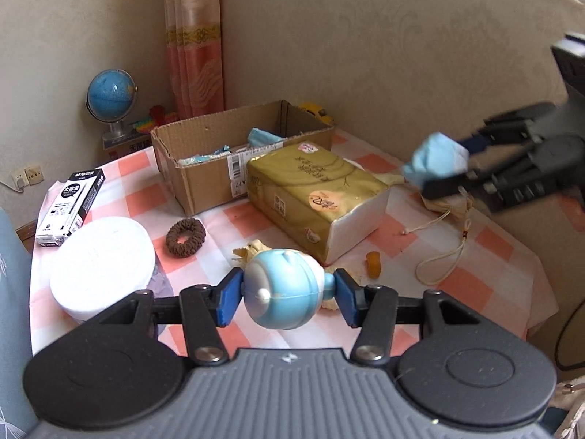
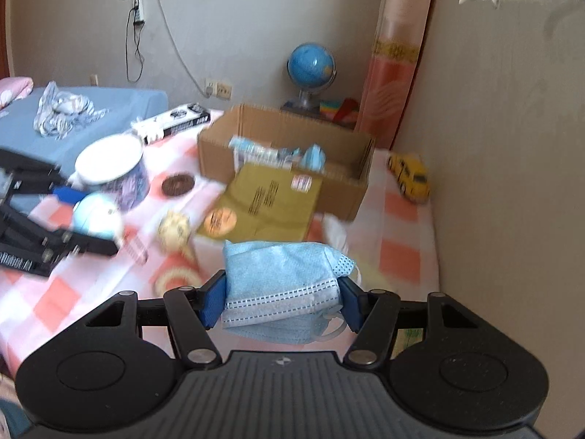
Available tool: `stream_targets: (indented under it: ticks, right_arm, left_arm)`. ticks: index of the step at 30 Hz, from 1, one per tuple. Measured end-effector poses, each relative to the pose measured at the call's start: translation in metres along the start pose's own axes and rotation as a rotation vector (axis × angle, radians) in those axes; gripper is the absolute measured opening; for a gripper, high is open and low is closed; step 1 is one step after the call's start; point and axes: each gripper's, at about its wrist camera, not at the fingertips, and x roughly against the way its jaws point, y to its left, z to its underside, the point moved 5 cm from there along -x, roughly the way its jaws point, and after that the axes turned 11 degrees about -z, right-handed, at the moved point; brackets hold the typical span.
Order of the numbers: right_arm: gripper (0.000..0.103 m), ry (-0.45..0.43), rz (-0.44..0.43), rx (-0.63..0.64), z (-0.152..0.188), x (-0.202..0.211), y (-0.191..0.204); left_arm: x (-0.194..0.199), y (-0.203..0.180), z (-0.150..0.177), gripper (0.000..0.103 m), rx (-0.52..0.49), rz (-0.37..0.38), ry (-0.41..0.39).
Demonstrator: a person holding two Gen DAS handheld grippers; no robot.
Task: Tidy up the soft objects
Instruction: 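Grasp the blue-and-white toy with the left gripper while the right lifts the mask, then lower the mask into the box and open the right gripper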
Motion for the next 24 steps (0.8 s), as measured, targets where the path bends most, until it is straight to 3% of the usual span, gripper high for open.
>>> stream_targets:
  ticks: [6,12,18,24]
  right_arm:
    - [0.067,-0.036,-0.001,0.051,-0.054,-0.016,-0.009]
    - [0.067,-0.056,-0.038,0.088,-0.121,-0.058,-0.012]
    - [0.067,-0.012,-0.087,0.035,-0.165,-0.124,-0.012]
    - [0.067,0.053,-0.117,-0.063,-0.184,-0.181,-0.016]
  left_arm:
    - [0.006,0.007,-0.003,0.053,0.017,-0.005,-0.022]
    - [0.007,0.011,-0.002,0.053,0.045,-0.012,-0.023]
    - [0.007,0.015,-0.001,0.053,0.095,-0.021,-0.024]
    - [0.007,0.019,0.000,0.053,0.129,-0.034,-0.027]
